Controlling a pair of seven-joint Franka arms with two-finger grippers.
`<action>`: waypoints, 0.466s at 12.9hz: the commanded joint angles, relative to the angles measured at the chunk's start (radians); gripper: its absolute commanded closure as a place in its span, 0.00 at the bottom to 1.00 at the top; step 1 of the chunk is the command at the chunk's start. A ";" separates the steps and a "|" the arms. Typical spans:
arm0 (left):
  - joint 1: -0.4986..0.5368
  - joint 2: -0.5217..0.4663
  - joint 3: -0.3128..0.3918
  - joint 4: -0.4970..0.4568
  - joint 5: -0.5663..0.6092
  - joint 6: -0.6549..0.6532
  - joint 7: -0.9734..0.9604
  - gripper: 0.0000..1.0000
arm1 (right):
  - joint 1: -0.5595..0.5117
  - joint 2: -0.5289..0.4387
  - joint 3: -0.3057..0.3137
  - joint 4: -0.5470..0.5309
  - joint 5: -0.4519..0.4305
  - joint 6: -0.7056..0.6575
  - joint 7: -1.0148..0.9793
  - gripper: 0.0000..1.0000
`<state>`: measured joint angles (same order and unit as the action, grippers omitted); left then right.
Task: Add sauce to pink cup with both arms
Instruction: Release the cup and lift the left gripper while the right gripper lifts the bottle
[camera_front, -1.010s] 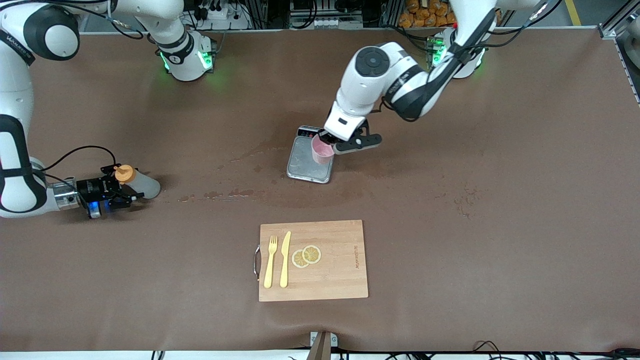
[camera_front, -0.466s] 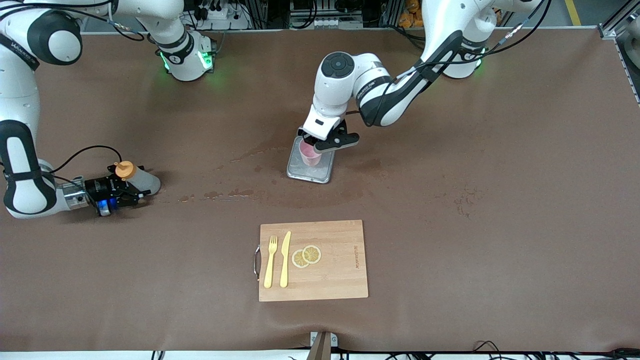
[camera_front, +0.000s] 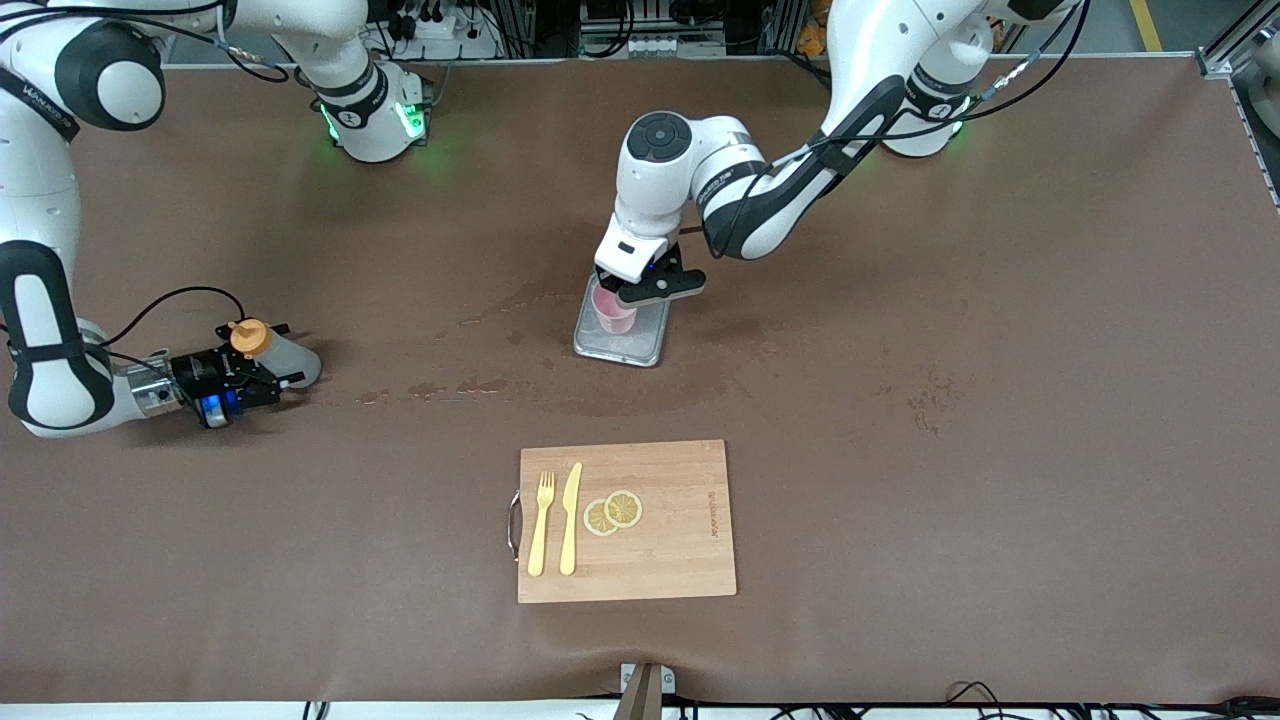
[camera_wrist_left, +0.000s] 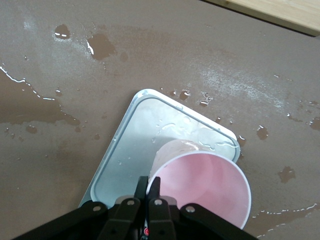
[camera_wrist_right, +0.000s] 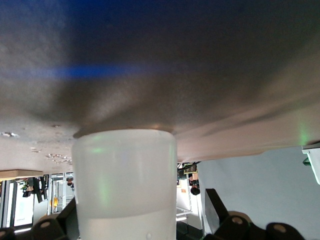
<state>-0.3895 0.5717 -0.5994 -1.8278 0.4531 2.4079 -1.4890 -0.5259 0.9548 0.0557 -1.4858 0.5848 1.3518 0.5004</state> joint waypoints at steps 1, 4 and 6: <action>-0.023 0.026 0.016 0.030 0.056 -0.015 -0.042 1.00 | -0.009 0.004 0.006 0.015 0.018 -0.029 0.009 0.27; -0.067 0.036 0.050 0.033 0.059 -0.015 -0.043 1.00 | -0.011 0.004 0.004 0.016 0.020 -0.029 0.009 0.50; -0.072 0.036 0.062 0.048 0.062 -0.015 -0.057 0.55 | -0.009 -0.001 0.004 0.021 0.018 -0.033 0.020 0.54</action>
<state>-0.4379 0.5881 -0.5598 -1.8125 0.4821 2.4072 -1.5078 -0.5274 0.9548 0.0549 -1.4812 0.5861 1.3393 0.5005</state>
